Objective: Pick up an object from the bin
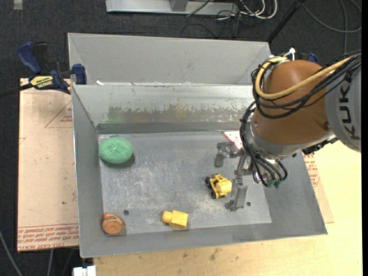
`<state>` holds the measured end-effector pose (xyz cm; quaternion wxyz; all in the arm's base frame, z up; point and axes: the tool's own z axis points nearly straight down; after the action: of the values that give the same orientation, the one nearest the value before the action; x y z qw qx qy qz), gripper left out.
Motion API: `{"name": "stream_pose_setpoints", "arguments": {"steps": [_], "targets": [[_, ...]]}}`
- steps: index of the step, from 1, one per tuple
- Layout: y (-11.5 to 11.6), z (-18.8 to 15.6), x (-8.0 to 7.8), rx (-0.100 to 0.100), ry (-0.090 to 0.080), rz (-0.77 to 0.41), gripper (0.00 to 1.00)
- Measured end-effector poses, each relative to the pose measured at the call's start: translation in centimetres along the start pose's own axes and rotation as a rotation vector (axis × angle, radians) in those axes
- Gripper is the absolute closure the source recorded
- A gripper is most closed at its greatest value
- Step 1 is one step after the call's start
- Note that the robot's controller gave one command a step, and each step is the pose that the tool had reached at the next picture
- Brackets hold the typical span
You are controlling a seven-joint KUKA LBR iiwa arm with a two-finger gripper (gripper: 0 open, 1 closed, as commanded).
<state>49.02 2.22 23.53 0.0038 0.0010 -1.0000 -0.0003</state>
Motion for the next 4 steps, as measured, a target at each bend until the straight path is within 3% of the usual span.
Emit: {"name": "stream_pose_setpoints", "arguments": {"steps": [1, 2, 3, 4], "targets": [[0.0, -0.4, -0.1, 0.0, -0.009, 0.001, 0.0], [-1.5, 4.0, -0.4, 0.0, -0.017, -0.018, 0.0], [-2.5, 7.3, 0.6, -0.001, -0.002, 0.0, 0.0], [-3.1, 8.0, -2.2, 0.0, -0.011, 0.008, 0.0]]}}
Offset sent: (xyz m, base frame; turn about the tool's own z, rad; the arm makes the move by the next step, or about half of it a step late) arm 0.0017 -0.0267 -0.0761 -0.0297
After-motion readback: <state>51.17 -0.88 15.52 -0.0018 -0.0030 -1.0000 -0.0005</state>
